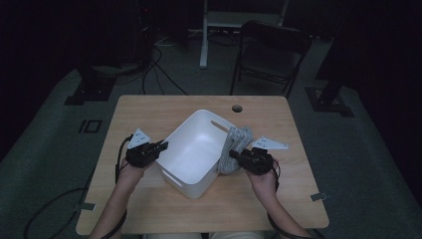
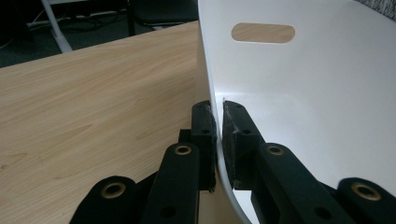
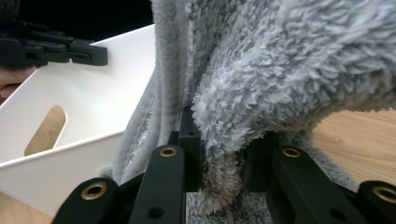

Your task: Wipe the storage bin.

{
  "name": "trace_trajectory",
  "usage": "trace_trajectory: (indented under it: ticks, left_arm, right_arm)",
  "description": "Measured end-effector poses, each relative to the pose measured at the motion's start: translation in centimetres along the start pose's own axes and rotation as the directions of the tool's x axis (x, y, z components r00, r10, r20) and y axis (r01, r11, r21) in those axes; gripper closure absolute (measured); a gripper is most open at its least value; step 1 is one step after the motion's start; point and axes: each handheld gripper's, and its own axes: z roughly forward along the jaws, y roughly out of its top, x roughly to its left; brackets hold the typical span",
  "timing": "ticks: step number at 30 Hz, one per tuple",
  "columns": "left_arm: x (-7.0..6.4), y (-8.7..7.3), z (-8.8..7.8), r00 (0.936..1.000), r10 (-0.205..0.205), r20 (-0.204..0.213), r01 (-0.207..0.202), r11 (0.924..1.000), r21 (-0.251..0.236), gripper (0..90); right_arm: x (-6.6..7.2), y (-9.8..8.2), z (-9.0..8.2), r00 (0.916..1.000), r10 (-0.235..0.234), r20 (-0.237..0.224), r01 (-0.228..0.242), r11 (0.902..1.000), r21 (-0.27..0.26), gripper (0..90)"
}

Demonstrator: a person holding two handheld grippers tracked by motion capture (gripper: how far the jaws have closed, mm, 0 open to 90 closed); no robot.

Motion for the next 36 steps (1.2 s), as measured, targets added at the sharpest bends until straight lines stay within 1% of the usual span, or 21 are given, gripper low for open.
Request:
trace_trajectory:
  ticks: [2, 4, 5, 8, 10, 13, 15, 17, 20, 22, 24, 27, 30, 32, 33, 34, 36]
  left_arm:
    - [-0.1, 0.0, 0.0, 1.0000, 0.006, 0.005, -0.006, 1.0000, -0.002, 83.6]
    - [-0.3, 0.1, 0.0, 0.9997, 0.022, 0.001, -0.022, 0.9997, 0.004, 83.5]
    - [-0.4, 0.1, 0.0, 0.9998, 0.021, -0.003, -0.021, 0.9998, 0.004, 83.5]
    - [-0.3, 0.1, 0.0, 0.9998, 0.018, 0.002, -0.018, 0.9998, 0.006, 83.3]
    - [-0.3, 0.1, 0.0, 0.9998, 0.018, 0.005, -0.019, 0.9998, 0.006, 83.3]
    - [-0.3, 0.1, 0.1, 0.9998, 0.018, 0.007, -0.018, 0.9998, 0.004, 83.4]
    - [-0.4, 0.1, 0.0, 0.9998, 0.016, 0.009, -0.016, 0.9999, 0.002, 83.3]
    - [-0.5, 0.1, 0.0, 0.9996, 0.028, 0.008, -0.028, 0.9996, 0.004, 83.3]
    - [-0.6, 0.1, 0.1, 0.9995, 0.031, 0.002, -0.031, 0.9995, 0.004, 83.2]
    - [-0.7, 0.2, 0.1, 0.9993, 0.036, -0.002, -0.036, 0.9993, 0.008, 83.2]
    - [-0.7, 0.2, 0.1, 0.9994, 0.034, -0.001, -0.034, 0.9994, 0.009, 83.1]
    - [-0.7, 0.2, 0.1, 0.9994, 0.033, -0.003, -0.033, 0.9994, 0.009, 83.1]
    - [-0.7, 0.1, 0.1, 0.9995, 0.030, -0.010, -0.030, 0.9995, 0.007, 83.1]
    - [-0.8, 0.1, 0.1, 0.9995, 0.027, -0.019, -0.027, 0.9996, 0.007, 83.1]
    - [-0.8, 0.1, 0.1, 0.9995, 0.027, -0.019, -0.027, 0.9996, 0.007, 83.1]
    - [-0.9, 0.2, 0.1, 0.9992, 0.024, -0.033, -0.023, 0.9997, 0.010, 83.2]
    - [-1.0, 0.1, 0.1, 0.9988, 0.017, -0.045, -0.016, 0.9998, 0.009, 83.4]
  right_arm:
    - [0.1, -0.1, 0.1, 0.9999, -0.009, 0.008, 0.009, 1.0000, 0.001, 74.0]
    - [0.0, -0.3, 0.2, 0.9998, -0.011, 0.015, 0.011, 0.9999, 0.004, 74.0]
    - [-0.1, -0.4, 0.2, 0.9997, -0.010, 0.020, 0.010, 0.9999, 0.004, 74.0]
    - [-0.2, -0.6, 0.3, 0.9998, -0.002, 0.019, 0.002, 1.0000, 0.002, 74.0]
    - [-0.2, -0.8, 0.4, 0.9994, -0.016, 0.031, 0.016, 0.9999, 0.006, 74.0]
    - [-0.2, -1.2, 0.7, 0.9991, -0.013, 0.040, 0.012, 0.9998, 0.014, 74.1]
    - [-0.2, -1.7, 1.2, 0.9988, -0.016, 0.047, 0.014, 0.9991, 0.039, 74.1]
    - [-0.4, -2.4, 1.7, 0.9988, -0.005, 0.049, 0.002, 0.9979, 0.064, 74.1]
    - [-1.0, -3.1, 2.3, 0.9986, 0.013, 0.051, -0.018, 0.9951, 0.097, 74.1]
    - [-1.3, -3.5, 2.8, 0.9979, 0.016, 0.063, -0.023, 0.9929, 0.117, 74.1]
    - [-1.7, -4.0, 3.3, 0.9969, 0.019, 0.076, -0.029, 0.9897, 0.140, 74.1]
    - [-2.4, -5.0, 4.1, 0.9955, 0.030, 0.089, -0.046, 0.9827, 0.179, 74.2]
    - [-3.0, -5.9, 5.0, 0.9943, 0.042, 0.098, -0.063, 0.9724, 0.224, 74.2]
    - [-3.3, -6.3, 5.3, 0.9937, 0.065, 0.092, -0.085, 0.9679, 0.237, 74.1]
    - [-3.3, -6.2, 5.3, 0.9937, 0.065, 0.091, -0.086, 0.9672, 0.239, 74.1]
    - [-3.3, -6.1, 5.2, 0.9941, 0.060, 0.091, -0.081, 0.9665, 0.244, 74.1]
    - [-3.0, -5.7, 4.5, 0.9952, 0.052, 0.083, -0.070, 0.9697, 0.234, 74.1]
